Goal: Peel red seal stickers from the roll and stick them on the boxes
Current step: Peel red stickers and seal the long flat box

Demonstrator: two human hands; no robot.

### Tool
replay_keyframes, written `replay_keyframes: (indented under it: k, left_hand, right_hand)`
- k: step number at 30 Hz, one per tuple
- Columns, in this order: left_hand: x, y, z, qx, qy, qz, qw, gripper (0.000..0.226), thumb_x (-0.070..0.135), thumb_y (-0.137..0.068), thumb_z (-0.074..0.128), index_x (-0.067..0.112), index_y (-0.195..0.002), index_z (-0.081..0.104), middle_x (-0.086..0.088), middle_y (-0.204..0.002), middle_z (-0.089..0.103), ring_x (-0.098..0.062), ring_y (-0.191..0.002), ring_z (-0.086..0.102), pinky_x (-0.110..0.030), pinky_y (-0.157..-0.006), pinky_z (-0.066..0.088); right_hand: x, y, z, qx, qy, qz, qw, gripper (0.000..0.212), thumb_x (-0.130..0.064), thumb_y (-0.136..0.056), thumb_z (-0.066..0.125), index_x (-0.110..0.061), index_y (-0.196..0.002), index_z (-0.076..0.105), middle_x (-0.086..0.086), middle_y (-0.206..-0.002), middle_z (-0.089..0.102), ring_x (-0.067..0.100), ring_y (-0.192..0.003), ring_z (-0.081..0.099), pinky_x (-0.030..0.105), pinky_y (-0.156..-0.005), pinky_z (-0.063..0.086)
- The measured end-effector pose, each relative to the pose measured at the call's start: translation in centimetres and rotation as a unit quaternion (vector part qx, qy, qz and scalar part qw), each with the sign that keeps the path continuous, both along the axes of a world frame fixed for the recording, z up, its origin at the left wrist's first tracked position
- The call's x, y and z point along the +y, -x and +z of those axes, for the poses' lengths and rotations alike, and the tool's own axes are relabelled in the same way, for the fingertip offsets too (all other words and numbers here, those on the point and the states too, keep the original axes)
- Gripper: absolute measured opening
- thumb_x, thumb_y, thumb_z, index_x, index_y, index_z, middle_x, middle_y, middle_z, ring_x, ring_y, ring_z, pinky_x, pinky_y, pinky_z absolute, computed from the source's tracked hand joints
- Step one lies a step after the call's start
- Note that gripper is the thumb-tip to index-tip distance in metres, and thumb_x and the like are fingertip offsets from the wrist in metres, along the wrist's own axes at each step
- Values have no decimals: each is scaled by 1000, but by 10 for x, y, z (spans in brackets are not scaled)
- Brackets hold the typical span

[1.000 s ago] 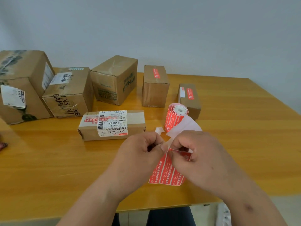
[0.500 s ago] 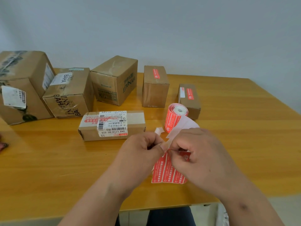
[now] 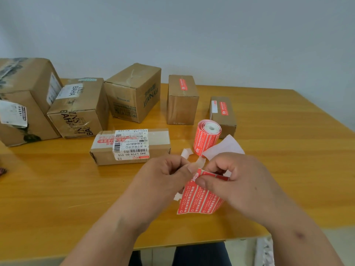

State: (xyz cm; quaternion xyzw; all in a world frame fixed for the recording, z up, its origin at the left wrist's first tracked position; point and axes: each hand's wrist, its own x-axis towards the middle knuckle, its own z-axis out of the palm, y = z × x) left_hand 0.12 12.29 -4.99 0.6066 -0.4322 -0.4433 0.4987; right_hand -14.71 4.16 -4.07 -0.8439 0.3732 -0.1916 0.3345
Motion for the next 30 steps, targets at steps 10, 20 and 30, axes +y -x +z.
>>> replay_keyframes:
  k: [10, 20, 30]
  left_hand:
    - [-1, 1, -9, 9, -17, 8, 1000, 24, 37, -88, 59, 17, -79, 69, 4, -67, 69, -2, -58, 64, -9, -53, 44]
    - [-3, 7, -9, 41, -19, 31, 999, 38, 47, -75, 56, 11, -79, 66, 8, -57, 64, 2, -48, 58, -6, -47, 39]
    - [-3, 3, -7, 16, -3, 30, 999, 33, 47, -78, 59, 17, -84, 71, 8, -65, 70, 0, -57, 65, -8, -52, 45]
  right_hand:
    - [0, 3, 0, 12, -16, 18, 1000, 17, -39, -78, 73, -29, -67, 64, -20, -79, 65, -4, -69, 63, 14, -56, 45]
    - [2, 2, -2, 10, 58, 25, 998, 27, -41, -79, 69, -29, -59, 56, -25, -83, 61, -4, -71, 59, 12, -57, 41]
    - [-3, 1, 2, 19, -62, 16, 998, 26, -35, -73, 80, -48, -62, 60, -26, -66, 64, -9, -59, 60, 8, -47, 39]
